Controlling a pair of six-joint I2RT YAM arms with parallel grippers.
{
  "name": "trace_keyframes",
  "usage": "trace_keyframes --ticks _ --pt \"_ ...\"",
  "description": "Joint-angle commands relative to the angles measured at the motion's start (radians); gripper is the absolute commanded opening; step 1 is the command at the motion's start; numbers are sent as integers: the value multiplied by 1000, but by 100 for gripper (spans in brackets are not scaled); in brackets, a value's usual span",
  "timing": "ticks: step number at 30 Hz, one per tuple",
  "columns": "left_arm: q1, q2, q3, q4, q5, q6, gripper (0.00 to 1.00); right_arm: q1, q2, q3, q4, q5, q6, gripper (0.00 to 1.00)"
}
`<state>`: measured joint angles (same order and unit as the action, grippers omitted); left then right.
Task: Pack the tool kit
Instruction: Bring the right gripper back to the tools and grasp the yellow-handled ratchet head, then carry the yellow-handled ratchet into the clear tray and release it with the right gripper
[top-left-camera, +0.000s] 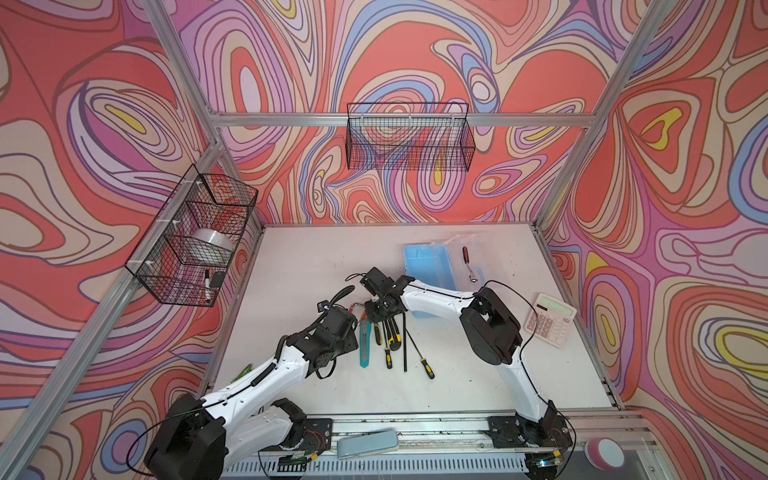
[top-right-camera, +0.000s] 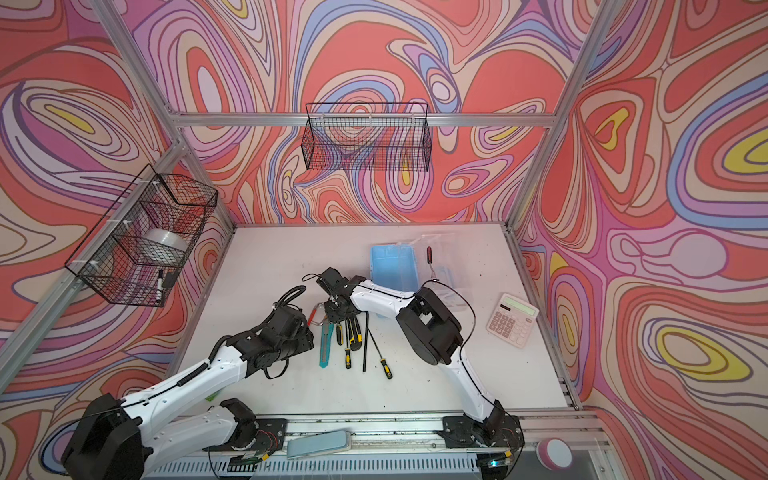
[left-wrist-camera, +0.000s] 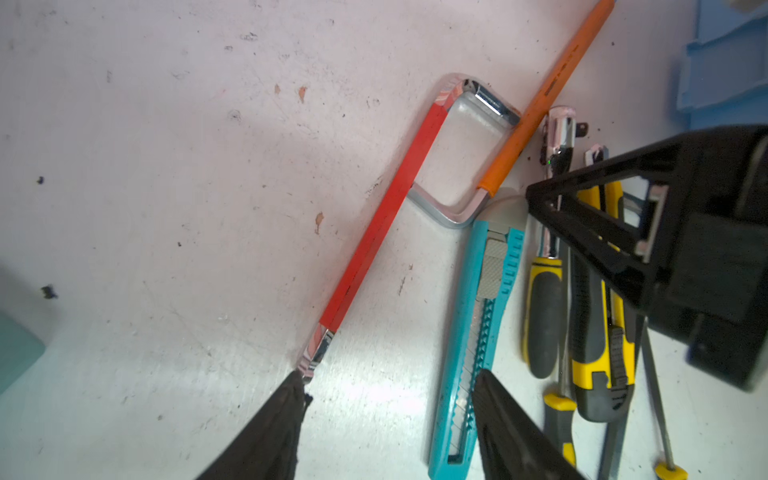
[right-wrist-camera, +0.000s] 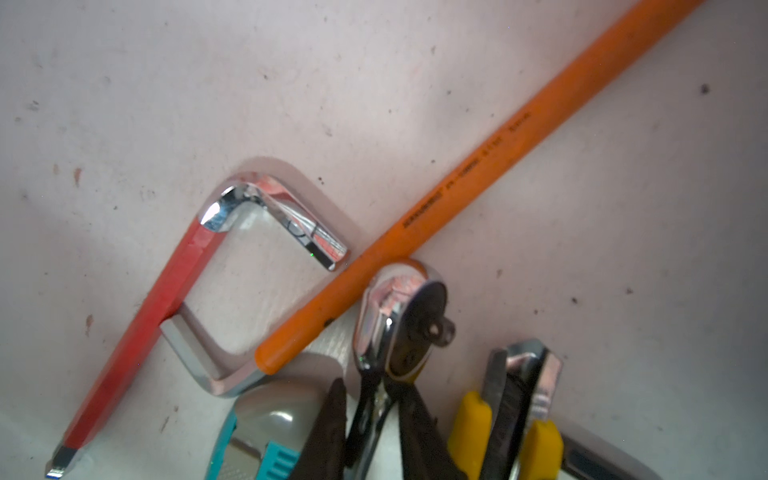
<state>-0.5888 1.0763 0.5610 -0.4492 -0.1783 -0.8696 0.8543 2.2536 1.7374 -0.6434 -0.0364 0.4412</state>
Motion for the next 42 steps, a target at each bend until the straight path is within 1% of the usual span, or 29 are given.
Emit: trace_keyframes --ticks 1,3,4,14,21,27,30,32,37,42 --pt "4 -9 23 -54 -29 12 65 5 36 -28 -34 13 -8 8" --pt "4 -8 22 -51 -29 14 65 5 19 -41 -19 10 -1 3" --pt "4 -6 23 -49 -26 14 65 6 14 -43 -15 10 2 2" --pt "4 17 43 -44 -7 26 65 4 -65 -56 22 -29 34 0" --pt "-3 22 41 1 36 41 63 -13 -204 -83 57 -54 36 0" --pt "-19 20 45 19 48 38 64 -58 -359 -109 30 -37 -28 0" --pt "-46 34 60 22 45 38 65 -117 -445 -131 -14 -3 -86 0" --pt "-67 52 72 19 33 37 67 -185 -518 -162 -38 14 -120 0" --pt "-124 129 118 36 23 32 75 -393 -651 -215 -109 63 -263 0" --pt "-180 220 184 43 8 39 82 -619 -690 -252 -118 50 -394 0"
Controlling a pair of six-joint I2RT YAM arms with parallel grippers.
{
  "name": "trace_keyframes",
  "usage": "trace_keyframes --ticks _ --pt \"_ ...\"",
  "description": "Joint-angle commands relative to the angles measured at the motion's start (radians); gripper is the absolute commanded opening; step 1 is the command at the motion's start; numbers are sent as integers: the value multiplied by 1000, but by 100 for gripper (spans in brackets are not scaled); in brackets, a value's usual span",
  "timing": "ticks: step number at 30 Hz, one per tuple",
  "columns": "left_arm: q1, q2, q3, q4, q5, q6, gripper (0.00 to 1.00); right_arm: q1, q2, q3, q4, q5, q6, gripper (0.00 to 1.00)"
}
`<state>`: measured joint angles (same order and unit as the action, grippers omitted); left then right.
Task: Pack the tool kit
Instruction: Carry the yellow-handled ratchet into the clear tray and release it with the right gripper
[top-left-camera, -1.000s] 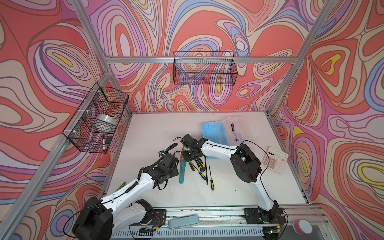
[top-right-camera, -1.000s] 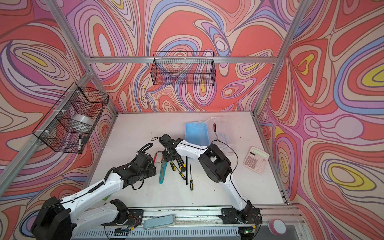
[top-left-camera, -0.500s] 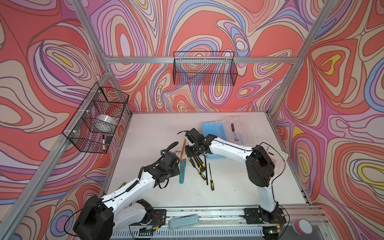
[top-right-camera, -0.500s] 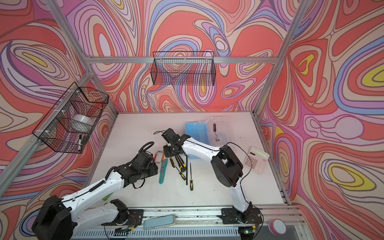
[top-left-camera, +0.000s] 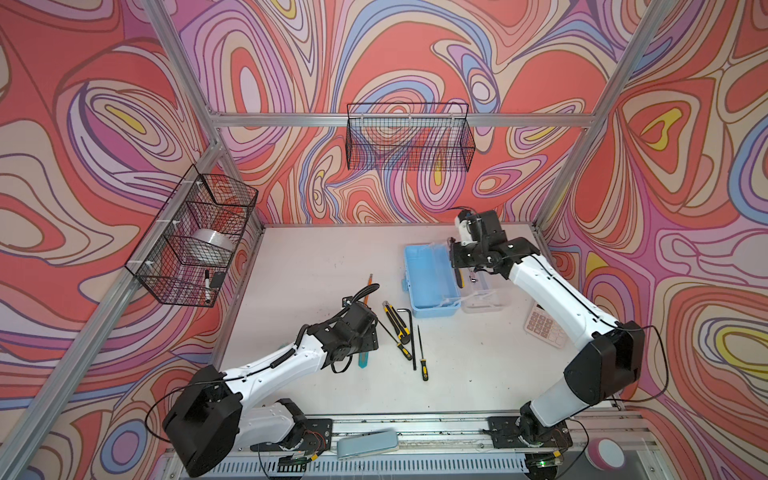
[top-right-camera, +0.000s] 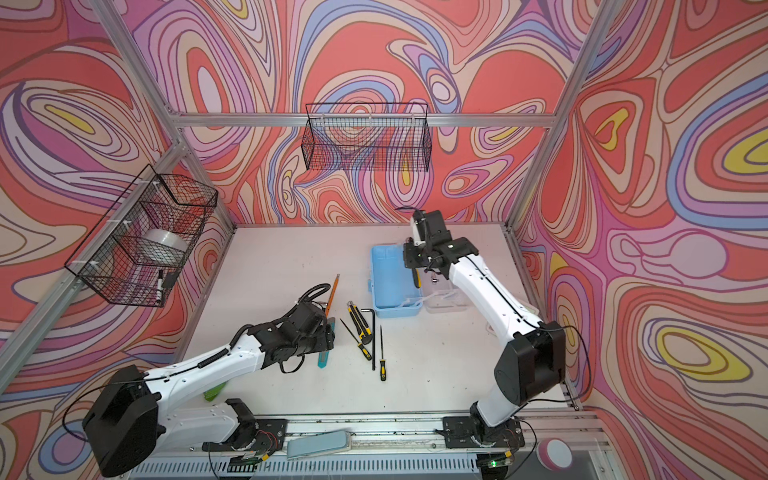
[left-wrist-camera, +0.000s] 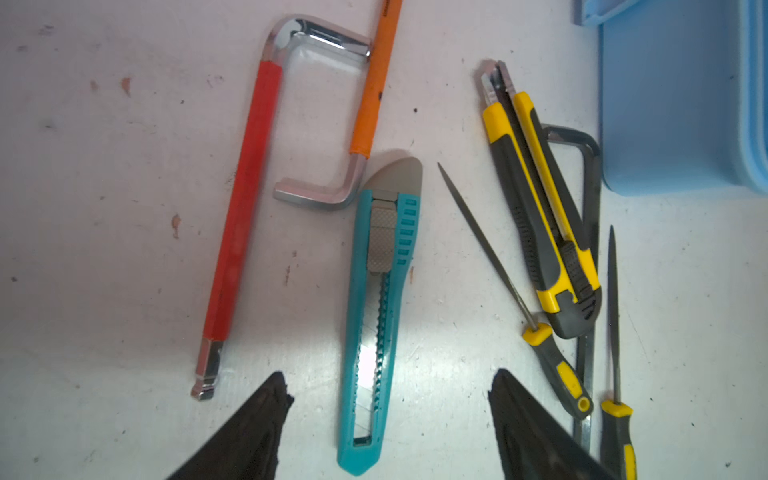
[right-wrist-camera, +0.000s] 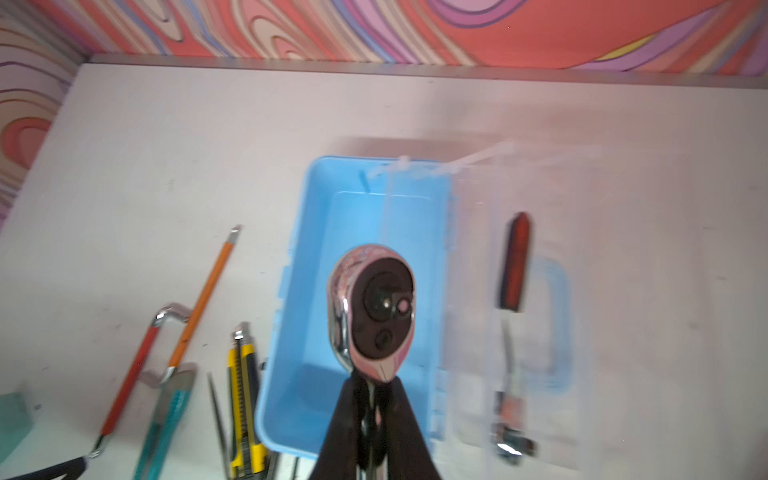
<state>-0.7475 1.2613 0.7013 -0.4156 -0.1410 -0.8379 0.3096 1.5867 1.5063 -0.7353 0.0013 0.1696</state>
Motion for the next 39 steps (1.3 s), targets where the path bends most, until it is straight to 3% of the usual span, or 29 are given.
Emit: trace_keyframes --ticks 1,4,11,16,27,39 --pt "-32 53 57 11 -34 8 83 -108 -17 -23 -28 12 -140 0" --pt "-50 96 84 17 -32 10 87 -181 18 -21 -17 12 -198 0" --pt "-81 161 126 23 -20 10 89 -247 103 19 22 3 -253 0" --pt "-86 189 131 29 -15 4 89 -251 171 64 -6 -49 -236 0" --pt "-86 219 142 29 -8 14 89 -250 162 107 -30 -218 -179 0" --pt "-86 230 140 41 -1 11 89 -250 270 155 -38 -231 -165 0"
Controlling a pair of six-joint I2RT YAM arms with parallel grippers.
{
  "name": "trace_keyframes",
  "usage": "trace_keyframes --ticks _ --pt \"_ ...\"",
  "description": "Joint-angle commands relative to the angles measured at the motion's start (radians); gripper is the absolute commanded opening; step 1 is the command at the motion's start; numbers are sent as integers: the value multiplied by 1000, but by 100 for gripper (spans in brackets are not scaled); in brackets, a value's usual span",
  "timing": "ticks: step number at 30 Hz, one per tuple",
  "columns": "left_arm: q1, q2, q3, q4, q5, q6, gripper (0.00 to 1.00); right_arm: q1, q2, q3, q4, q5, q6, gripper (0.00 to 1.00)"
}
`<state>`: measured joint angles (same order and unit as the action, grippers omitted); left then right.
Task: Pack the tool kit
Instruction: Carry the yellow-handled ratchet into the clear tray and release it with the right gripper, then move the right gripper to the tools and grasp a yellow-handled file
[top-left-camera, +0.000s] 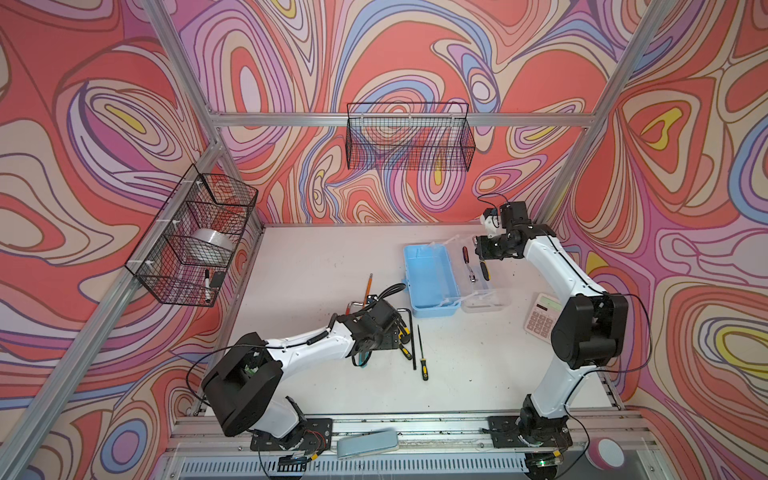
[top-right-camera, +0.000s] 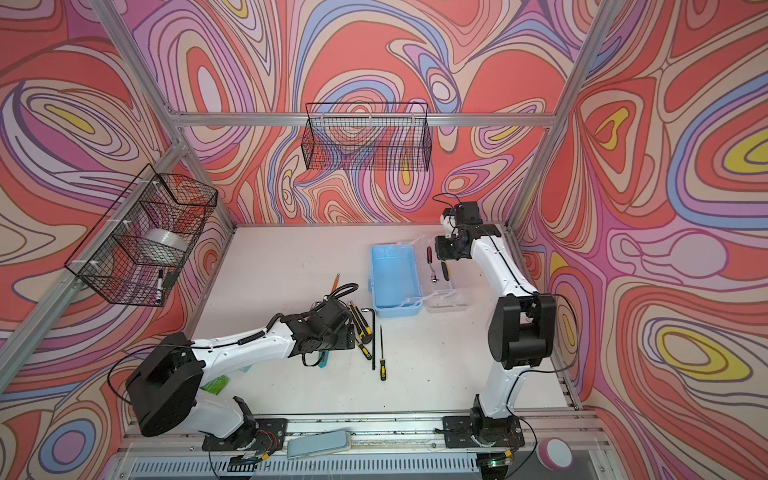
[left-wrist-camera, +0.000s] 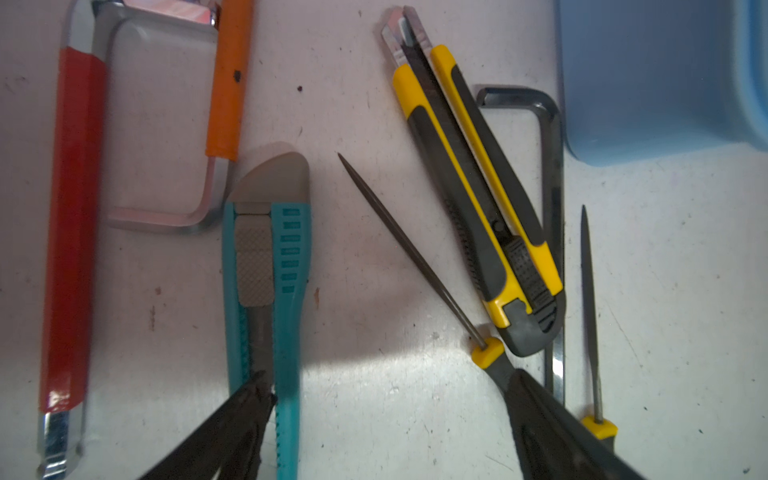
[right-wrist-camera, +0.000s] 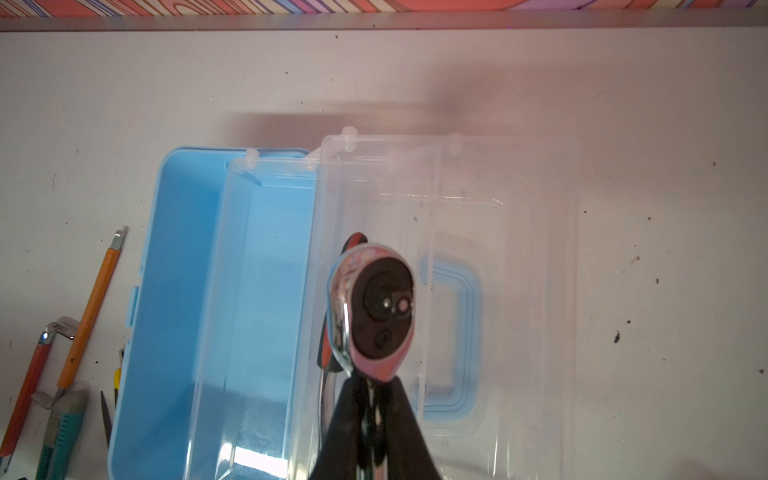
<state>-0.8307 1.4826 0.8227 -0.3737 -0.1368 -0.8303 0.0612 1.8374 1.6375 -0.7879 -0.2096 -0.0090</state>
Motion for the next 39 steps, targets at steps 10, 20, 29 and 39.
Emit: trace_keyframes --ticks 10,20,29,39 --pt "-2 19 21 -5 -7 0 89 -3 80 35 0 -1 38 12" --pt "-3 27 32 -12 -7 6 90 -1 -41 -4 23 -19 77 59" --pt "-4 22 24 -8 -31 -10 91 98 -326 -241 54 56 255 60" --pt "-1 -8 21 -54 -116 -34 100 613 -568 -613 78 438 725 59"
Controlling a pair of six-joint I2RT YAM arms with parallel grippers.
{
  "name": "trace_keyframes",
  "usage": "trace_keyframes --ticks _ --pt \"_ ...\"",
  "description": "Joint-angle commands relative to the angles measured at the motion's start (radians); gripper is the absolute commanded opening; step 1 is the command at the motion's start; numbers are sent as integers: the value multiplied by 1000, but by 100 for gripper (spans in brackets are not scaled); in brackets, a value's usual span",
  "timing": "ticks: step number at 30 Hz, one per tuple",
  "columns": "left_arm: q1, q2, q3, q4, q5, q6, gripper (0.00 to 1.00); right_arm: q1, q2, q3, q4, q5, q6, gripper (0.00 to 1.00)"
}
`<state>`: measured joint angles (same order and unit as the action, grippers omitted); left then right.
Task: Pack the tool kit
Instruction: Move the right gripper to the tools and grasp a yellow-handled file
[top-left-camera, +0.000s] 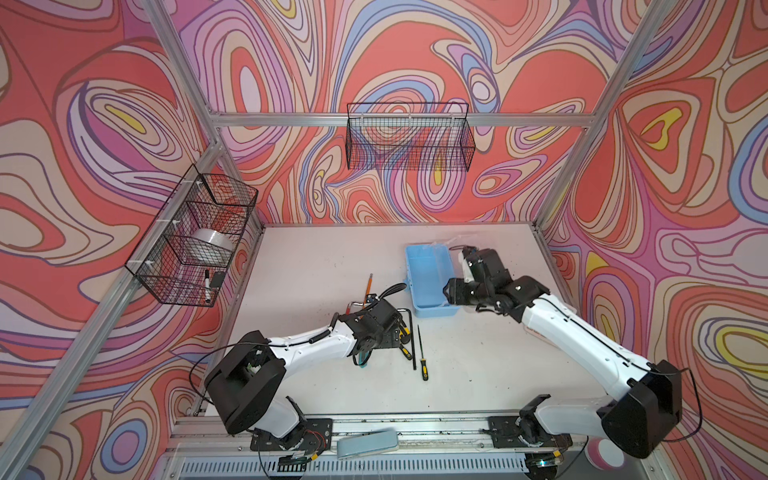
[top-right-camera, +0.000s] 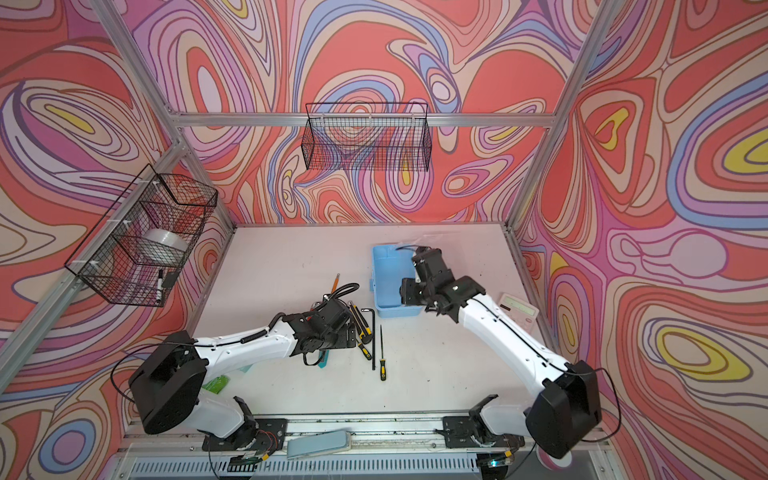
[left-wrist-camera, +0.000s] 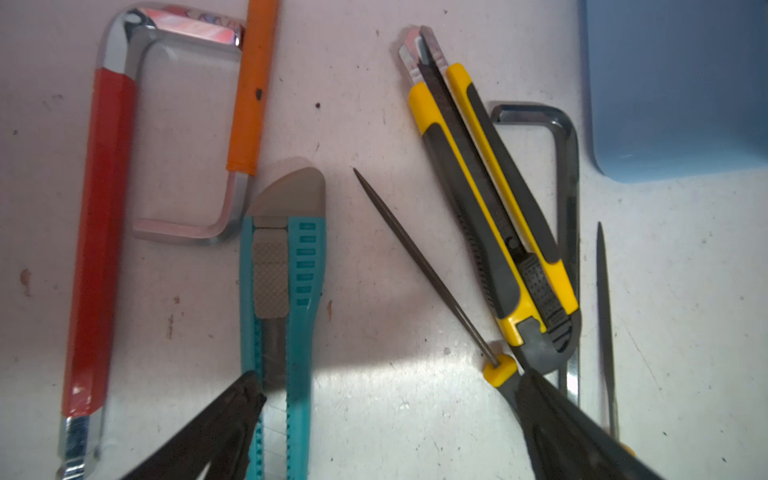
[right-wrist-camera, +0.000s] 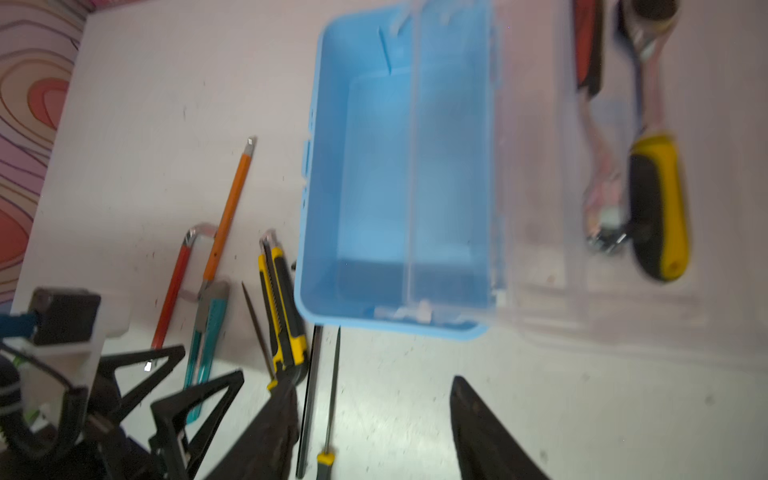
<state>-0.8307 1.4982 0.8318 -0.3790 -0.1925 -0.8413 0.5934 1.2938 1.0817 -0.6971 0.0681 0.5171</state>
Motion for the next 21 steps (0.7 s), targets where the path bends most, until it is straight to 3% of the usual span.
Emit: trace_keyframes --ticks 1,6,10,21 --pt "-2 -31 9 -57 -74 -27 100 143 -29 -84 -28 200 253 59" --pt "-2 -75 -22 -72 -117 -52 100 387 -15 -184 -42 298 463 56" --pt "-1 -100 -37 -86 -135 -59 100 498 59 -214 -9 280 506 55" --pt "0 -163 -88 -107 -155 -97 100 551 266 -203 74 196 512 44"
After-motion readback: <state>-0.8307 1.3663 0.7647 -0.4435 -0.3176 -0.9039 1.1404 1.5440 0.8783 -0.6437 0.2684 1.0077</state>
